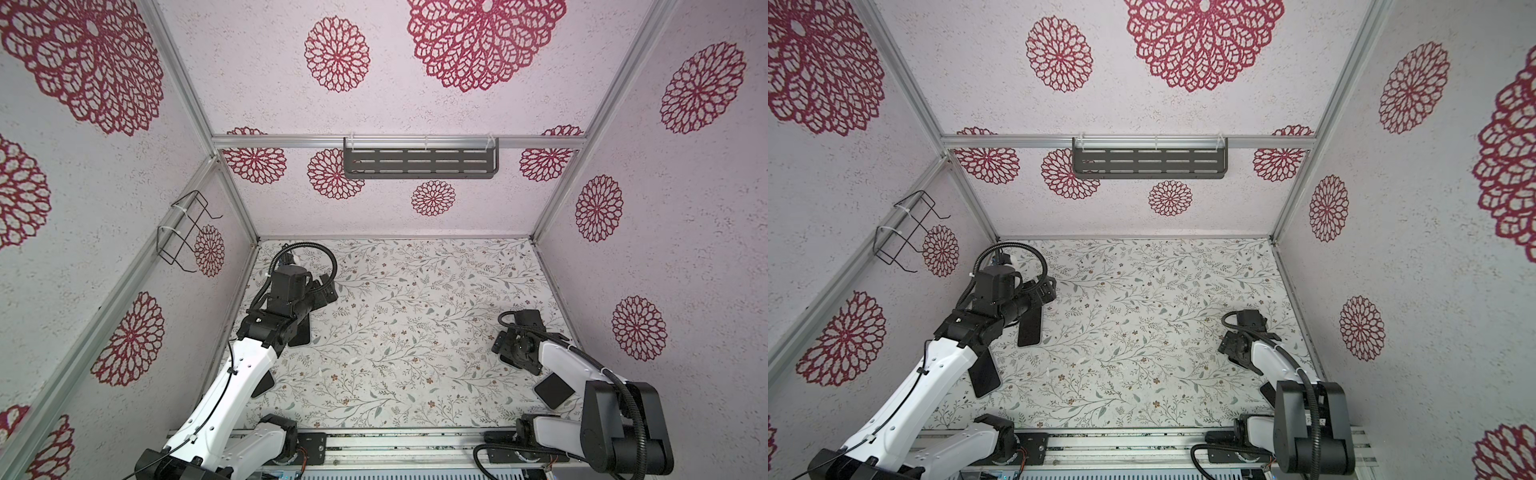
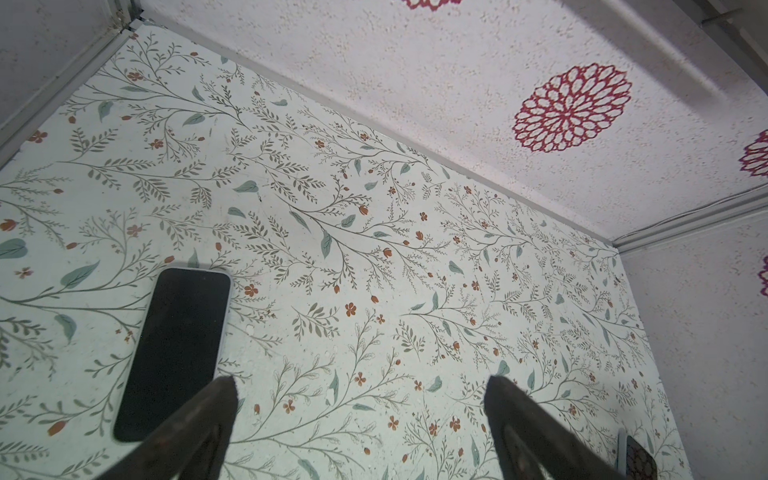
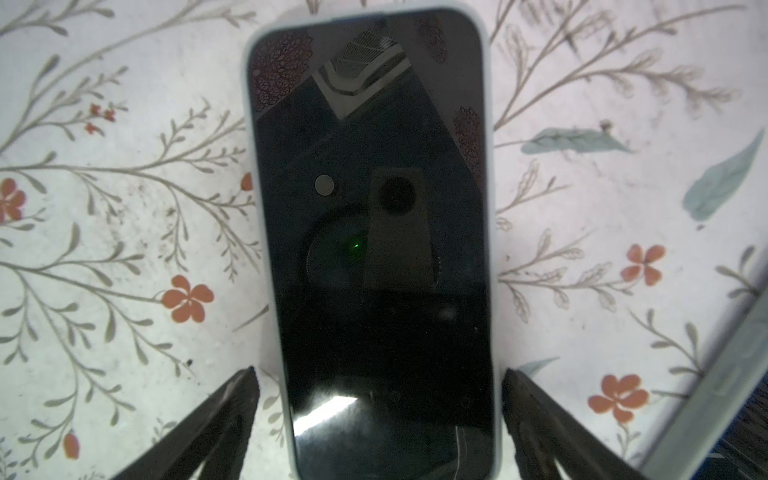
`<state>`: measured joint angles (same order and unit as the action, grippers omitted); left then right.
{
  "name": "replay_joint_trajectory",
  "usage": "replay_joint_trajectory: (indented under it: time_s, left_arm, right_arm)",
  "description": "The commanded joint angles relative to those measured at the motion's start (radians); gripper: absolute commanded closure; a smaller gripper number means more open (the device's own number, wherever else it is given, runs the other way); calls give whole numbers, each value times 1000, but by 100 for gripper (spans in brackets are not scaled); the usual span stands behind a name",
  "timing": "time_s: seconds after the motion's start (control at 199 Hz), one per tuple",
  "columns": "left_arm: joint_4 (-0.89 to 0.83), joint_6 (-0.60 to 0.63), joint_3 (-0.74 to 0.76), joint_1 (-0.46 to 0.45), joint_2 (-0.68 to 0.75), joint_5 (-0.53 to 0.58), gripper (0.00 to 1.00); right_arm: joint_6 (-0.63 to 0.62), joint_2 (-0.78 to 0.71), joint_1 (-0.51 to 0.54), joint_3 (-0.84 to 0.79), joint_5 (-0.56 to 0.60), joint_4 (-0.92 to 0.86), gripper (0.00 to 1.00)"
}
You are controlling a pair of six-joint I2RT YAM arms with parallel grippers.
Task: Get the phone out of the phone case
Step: 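Lower the right gripper over the cased phone and grip its long edges, then lift the cased phone with the right gripper while the left arm reaches in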
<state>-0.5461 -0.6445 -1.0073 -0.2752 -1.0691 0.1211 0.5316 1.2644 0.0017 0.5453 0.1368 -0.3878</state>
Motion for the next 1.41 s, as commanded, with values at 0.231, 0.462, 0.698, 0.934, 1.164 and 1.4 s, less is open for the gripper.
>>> replay_joint_trajectory:
  time_s: [0.231, 0.462, 0.698, 0.934, 1.164, 1.4]
  left_arm:
    - [-5, -7, -25, -8, -2, 2, 3]
    - [-2, -16, -22, -8, -8, 0, 3]
    - [8, -25, -14, -9, -11, -7, 3]
    - [55, -46, 7, -17, -22, -37, 3]
    - [140, -81, 31, -45, -62, -97, 3]
    - [313, -177, 76, -79, -147, -238, 3]
  right_arm:
    - [-16, 2, -10, -12, -52, 20, 16]
    - [-28, 8, -9, -30, -133, 53, 25]
    - [-32, -7, -3, -39, -186, 74, 33]
    - [-41, -2, 27, -28, -218, 83, 40]
    - [-34, 29, 124, 18, -182, 57, 44]
    - [-6, 54, 254, 52, -192, 109, 49]
